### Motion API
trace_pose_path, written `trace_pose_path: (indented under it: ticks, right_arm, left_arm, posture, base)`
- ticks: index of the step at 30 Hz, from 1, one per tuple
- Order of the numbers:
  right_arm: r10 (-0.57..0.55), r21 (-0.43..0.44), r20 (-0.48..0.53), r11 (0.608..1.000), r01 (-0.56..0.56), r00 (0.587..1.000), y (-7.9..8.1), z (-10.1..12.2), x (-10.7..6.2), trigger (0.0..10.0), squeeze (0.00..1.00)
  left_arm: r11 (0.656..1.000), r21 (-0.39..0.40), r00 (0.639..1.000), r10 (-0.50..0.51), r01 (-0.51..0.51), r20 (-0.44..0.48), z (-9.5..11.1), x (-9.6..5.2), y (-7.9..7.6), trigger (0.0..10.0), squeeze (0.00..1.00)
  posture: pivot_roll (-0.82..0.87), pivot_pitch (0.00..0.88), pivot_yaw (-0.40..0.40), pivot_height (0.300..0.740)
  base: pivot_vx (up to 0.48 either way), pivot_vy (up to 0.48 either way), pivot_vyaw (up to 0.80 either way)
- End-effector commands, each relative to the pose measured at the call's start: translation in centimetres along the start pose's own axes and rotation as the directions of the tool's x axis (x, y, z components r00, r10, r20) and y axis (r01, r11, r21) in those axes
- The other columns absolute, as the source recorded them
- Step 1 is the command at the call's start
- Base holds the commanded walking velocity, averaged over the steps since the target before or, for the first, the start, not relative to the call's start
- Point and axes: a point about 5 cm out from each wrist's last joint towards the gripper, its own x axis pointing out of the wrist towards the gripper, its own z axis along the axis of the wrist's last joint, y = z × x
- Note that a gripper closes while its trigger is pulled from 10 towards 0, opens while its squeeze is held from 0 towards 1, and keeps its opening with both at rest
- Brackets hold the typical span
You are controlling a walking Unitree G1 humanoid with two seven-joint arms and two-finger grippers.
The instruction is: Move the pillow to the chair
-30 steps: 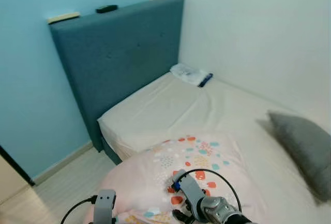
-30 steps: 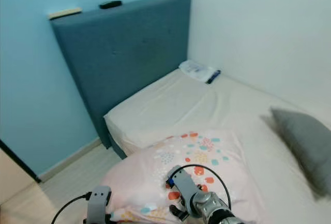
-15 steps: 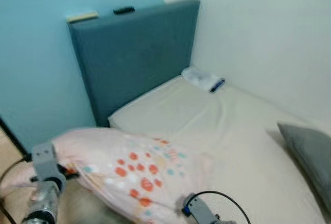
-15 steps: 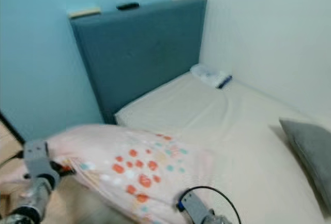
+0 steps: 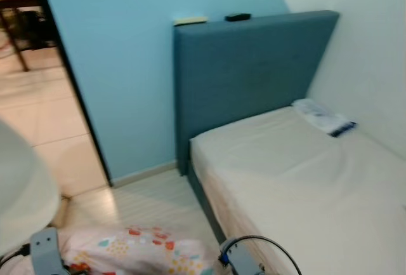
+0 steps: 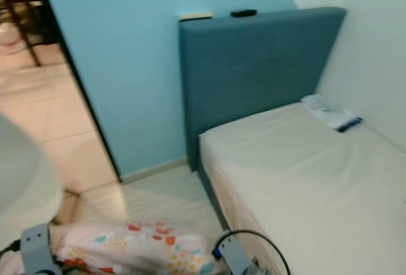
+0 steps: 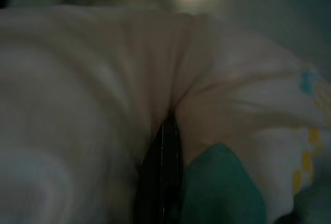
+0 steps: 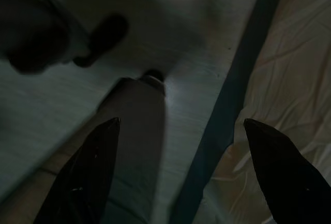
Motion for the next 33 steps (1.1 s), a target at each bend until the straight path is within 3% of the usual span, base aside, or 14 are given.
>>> trace_pose_path:
  ticks: [1,3,8,13,19,20,23,27,30,31,33]
  right_arm:
    - [-0.006,0.013,-0.015,1.000,0.006,1.000,0.0,-0.6,0.0,10.0,0.00]
    - [-0.002,0.016,-0.027,1.000,0.002,1.000,0.3,-1.1,0.0,10.0,0.00]
    - [-0.003,0.020,-0.032,1.000,0.004,0.999,0.5,-1.3,0.1,10.0,0.00]
    - [-0.012,0.017,-0.040,1.000,0.013,0.999,0.6,-1.8,0.1,10.0,0.00]
    - [-0.057,-0.003,-0.033,0.998,0.057,0.998,0.0,-2.0,-0.1,10.0,0.00]
    - [-0.057,-0.003,-0.033,0.998,0.057,0.998,0.0,-2.0,-0.1,10.0,0.00]
    - [-0.100,0.011,-0.039,0.995,0.100,0.994,-0.5,-2.0,-0.2,10.0,0.00]
    - [-0.106,0.003,-0.041,0.994,0.106,0.994,-0.7,-2.0,-0.2,10.0,0.00]
    - [-0.115,-0.016,-0.041,0.993,0.114,0.993,-0.9,-2.0,-0.2,10.0,0.00]
    - [-0.115,-0.016,-0.041,0.993,0.114,0.993,-0.9,-2.0,-0.2,10.0,0.00]
    - [-0.111,-0.029,-0.045,0.994,0.109,0.993,-0.9,-2.1,-0.3,10.0,0.00]
  left_arm:
    - [0.998,-0.038,0.999,0.046,-0.045,0.007,0.2,0.0,0.9,10.0,0.00]
    - [0.995,-0.062,0.997,0.075,-0.075,-0.014,-0.5,-0.2,1.6,10.0,0.00]
    - [0.995,-0.070,0.997,0.071,-0.071,-0.005,-0.4,-0.2,1.6,10.0,0.00]
    - [0.997,-0.075,1.000,0.014,-0.012,0.027,0.5,0.1,0.1,10.0,0.00]
    - [0.988,-0.067,0.985,-0.133,0.141,0.106,2.4,0.4,-3.3,10.0,0.00]
    - [0.988,-0.067,0.985,-0.133,0.141,0.106,2.4,0.4,-3.3,10.0,0.00]
    - [0.961,-0.058,0.944,-0.253,0.270,0.211,4.9,0.4,-5.7,10.0,0.00]
    - [0.939,-0.040,0.905,-0.318,0.343,0.283,6.8,0.3,-7.0,10.0,0.00]
    - [0.897,0.038,0.794,-0.409,0.440,0.451,11.5,-0.3,-9.0,10.0,0.00]
    - [0.897,0.038,0.794,-0.409,0.440,0.451,11.5,-0.3,-9.0,10.0,0.00]
    - [0.879,0.069,0.705,-0.424,0.473,0.569,15.1,-1.1,-9.8,10.0,0.00]
  posture:
    - [-0.02,0.019,-0.050,0.740]
    - [-0.01,0.019,-0.054,0.740]
    - [-0.01,0.022,-0.058,0.740]
    - [0.00,0.018,-0.063,0.740]
    - [0.01,0.023,-0.066,0.740]
    - [0.01,0.023,-0.066,0.740]
    - [0.01,0.028,-0.071,0.740]
    - [0.01,0.026,-0.073,0.740]
    - [0.02,0.017,-0.078,0.740]
    - [0.02,0.017,-0.078,0.740]
    - [0.02,0.012,-0.080,0.740]
  base:
    - [0.000,0.000,0.76]
    - [0.000,0.000,0.77]
    - [0.000,0.000,0.76]
    - [0.000,0.000,0.76]
    - [0.000,0.000,0.64]
    - [0.000,0.000,0.00]
    - [0.000,0.000,0.00]
    - [0.000,0.000,0.00]
    - [0.000,0.000,0.00]
    - [0.000,0.000,0.00]
    - [0.129,0.000,0.00]
